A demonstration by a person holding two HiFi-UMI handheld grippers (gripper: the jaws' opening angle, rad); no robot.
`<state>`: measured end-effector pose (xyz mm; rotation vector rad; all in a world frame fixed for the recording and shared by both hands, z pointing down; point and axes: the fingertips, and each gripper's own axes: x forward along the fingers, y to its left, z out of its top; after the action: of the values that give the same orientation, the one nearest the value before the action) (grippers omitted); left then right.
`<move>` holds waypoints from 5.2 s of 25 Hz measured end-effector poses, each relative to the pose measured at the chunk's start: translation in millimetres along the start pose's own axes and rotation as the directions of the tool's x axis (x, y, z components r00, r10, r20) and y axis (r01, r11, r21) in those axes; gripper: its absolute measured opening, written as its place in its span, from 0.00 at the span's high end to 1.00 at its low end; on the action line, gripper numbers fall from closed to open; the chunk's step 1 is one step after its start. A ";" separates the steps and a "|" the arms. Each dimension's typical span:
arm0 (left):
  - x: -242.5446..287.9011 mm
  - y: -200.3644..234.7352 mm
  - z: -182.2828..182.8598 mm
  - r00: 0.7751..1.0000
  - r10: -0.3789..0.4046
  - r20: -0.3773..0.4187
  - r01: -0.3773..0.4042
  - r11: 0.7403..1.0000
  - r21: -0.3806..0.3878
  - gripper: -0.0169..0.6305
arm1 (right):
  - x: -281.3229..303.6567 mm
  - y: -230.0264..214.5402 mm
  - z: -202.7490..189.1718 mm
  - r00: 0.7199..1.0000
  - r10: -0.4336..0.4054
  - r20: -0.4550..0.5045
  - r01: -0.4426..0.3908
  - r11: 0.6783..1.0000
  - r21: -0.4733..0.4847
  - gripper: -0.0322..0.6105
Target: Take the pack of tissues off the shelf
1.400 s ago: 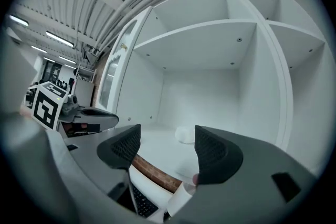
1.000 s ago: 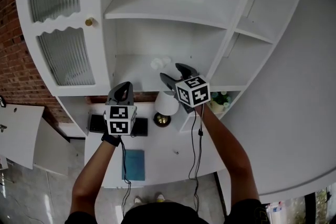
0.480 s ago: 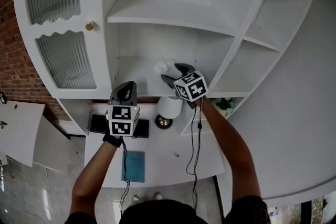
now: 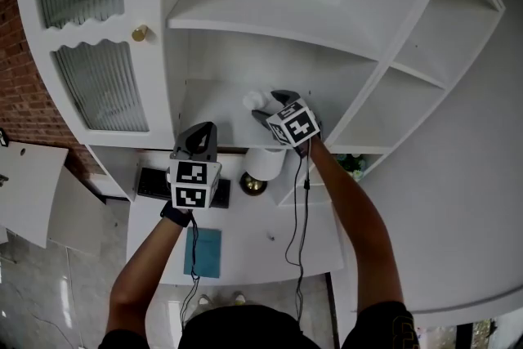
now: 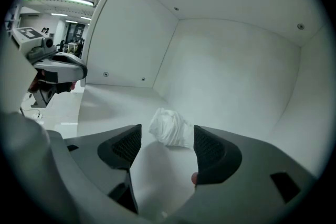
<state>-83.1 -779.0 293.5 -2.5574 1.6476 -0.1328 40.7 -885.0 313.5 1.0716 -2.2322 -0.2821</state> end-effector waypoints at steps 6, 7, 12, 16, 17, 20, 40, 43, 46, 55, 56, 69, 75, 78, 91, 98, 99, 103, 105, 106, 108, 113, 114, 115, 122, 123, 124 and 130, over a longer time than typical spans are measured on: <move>-2.8 -3.5 -2.5 1.000 -0.002 -0.006 0.002 1.000 0.000 0.96 | 10.3 -6.7 -0.9 0.999 -0.022 -0.027 0.020 0.997 -0.072 0.46; -3.9 -3.2 -2.4 1.000 -0.003 -0.006 0.003 1.000 0.001 0.96 | 11.7 -6.9 -1.3 0.999 -0.019 -0.030 0.017 0.997 -0.074 0.46; -9.3 -0.5 -3.8 1.000 0.000 -0.007 0.000 1.000 0.000 0.96 | 18.7 -5.3 -2.7 0.998 -0.006 -0.058 0.000 0.994 -0.109 0.46; -13.2 0.7 -5.2 1.000 0.000 -0.009 0.000 1.000 -0.006 0.96 | 25.1 -0.8 -7.6 0.995 0.001 -0.101 -0.016 0.988 -0.156 0.49; -13.8 0.6 -5.8 1.000 -0.001 -0.010 0.001 1.000 -0.003 0.96 | 25.9 -0.1 -7.7 0.995 0.001 -0.103 -0.017 0.987 -0.160 0.51; -15.1 -0.6 -6.6 1.000 0.001 -0.008 -0.001 1.000 -0.007 0.96 | 25.2 3.5 -4.1 0.995 0.006 -0.097 -0.022 0.986 -0.167 0.53; -25.4 -12.7 -9.5 1.000 0.006 -0.007 -0.006 1.000 -0.023 0.96 | 24.6 6.8 -3.4 0.994 -0.017 -0.111 -0.013 0.965 -0.261 0.72; -32.4 -11.7 -7.5 1.000 0.018 0.005 -0.018 0.999 -0.029 0.96 | 24.2 6.9 -3.0 0.994 -0.019 -0.108 -0.009 0.966 -0.259 0.75; -44.7 -10.5 -5.9 0.999 0.038 0.023 -0.037 0.999 -0.024 0.96 | 25.0 7.4 -2.5 0.994 -0.020 -0.103 -0.008 0.966 -0.260 0.76; -51.8 -6.8 -10.4 0.998 0.063 0.017 -0.063 0.998 -0.025 0.96 | 24.9 7.4 -2.1 0.995 -0.022 -0.101 -0.006 0.964 -0.266 0.76; -51.7 -7.4 -9.5 0.998 0.062 0.018 -0.062 0.998 -0.024 0.96 | 24.7 6.9 -2.0 0.995 -0.022 -0.101 -0.006 0.964 -0.267 0.76; -69.8 -13.4 7.3 0.997 0.057 0.044 -0.055 0.997 -0.053 0.96 | -42.8 22.3 24.3 0.991 -0.013 0.130 0.002 0.996 0.085 0.76; -75.1 -29.6 -0.9 0.999 0.026 0.036 -0.024 0.998 -0.050 0.96 | -74.0 37.4 30.1 0.974 -0.098 0.203 0.058 0.979 0.194 0.76; -79.0 -36.4 -10.1 1.000 0.007 0.025 -0.006 1.000 -0.025 0.96 | -83.8 47.2 27.4 0.966 -0.131 0.222 0.081 0.972 0.220 0.76; -103.4 -42.6 -39.4 0.999 -0.008 0.033 0.010 0.998 -0.066 0.96 | -131.2 89.8 21.7 0.915 -0.262 0.307 0.159 0.933 0.322 0.76; -115.9 -45.0 -42.6 0.999 0.006 0.051 -0.002 0.997 -0.079 0.96 | -155.3 115.1 12.7 0.882 -0.302 0.362 0.163 0.916 0.368 0.76; -117.5 -45.9 -43.4 0.999 0.008 0.051 -0.004 0.997 -0.081 0.96 | -158.0 118.8 11.2 0.878 -0.307 0.367 0.163 0.913 0.374 0.76; -121.4 -49.7 -46.4 0.998 0.007 0.057 -0.003 0.997 -0.082 0.96 | -165.1 133.3 5.4 0.866 -0.324 0.381 0.160 0.901 0.403 0.76; -123.1 -51.3 -49.0 0.998 0.006 0.055 -0.001 0.997 -0.082 0.96 | -166.7 140.4 2.1 0.863 -0.325 0.386 0.153 0.897 0.414 0.76; -124.0 -51.9 -50.6 0.999 0.006 0.052 -0.002 0.997 -0.082 0.96 | -167.0 144.0 -0.1 0.863 -0.323 0.389 0.146 0.896 0.420 0.76; -125.7 -52.8 -53.6 0.999 0.009 0.049 -0.005 0.996 -0.085 0.96 | -166.9 149.8 -6.2 0.864 -0.318 0.390 0.136 0.893 0.428 0.76; -126.9 -56.6 -65.3 0.999 0.008 0.042 -0.004 0.995 -0.096 0.96 | -162.7 161.8 -23.8 0.878 -0.304 0.371 0.122 0.889 0.441 0.76; -127.5 -57.6 -69.4 0.999 0.008 0.038 -0.005 0.995 -0.099 0.96 | -161.1 165.1 -28.2 0.882 -0.300 0.363 0.119 0.888 0.445 0.76; -128.2 -58.5 -74.1 0.999 0.010 0.033 -0.006 0.995 -0.103 0.96 | -158.9 168.7 -33.3 0.887 -0.297 0.355 0.116 0.886 0.450 0.76; -124.8 -67.3 -113.3 1.000 0.009 -0.013 -0.010 0.990 -0.138 0.96 | -135.6 191.7 -73.2 0.926 -0.253 0.281 0.094 0.874 0.476 0.76; -123.3 -68.8 -121.7 1.000 0.008 -0.025 -0.012 0.990 -0.144 0.96 | -131.8 195.0 -80.0 0.931 -0.247 0.269 0.094 0.874 0.478 0.76; -122.2 -71.1 -131.1 0.999 0.008 -0.038 -0.013 0.989 -0.150 0.96 | -127.9 198.9 -87.7 0.936 -0.240 0.256 0.093 0.873 0.479 0.76; -116.7 -87.3 -198.0 0.990 -0.011 -0.137 -0.017 0.980 -0.199 0.96 | -99.8 234.0 -144.8 0.971 -0.182 0.157 0.088 0.877 0.473 0.75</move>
<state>-77.1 -643.5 498.5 -2.7489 1.7988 -0.1545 32.3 -647.0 483.6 1.5134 -2.4754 0.1065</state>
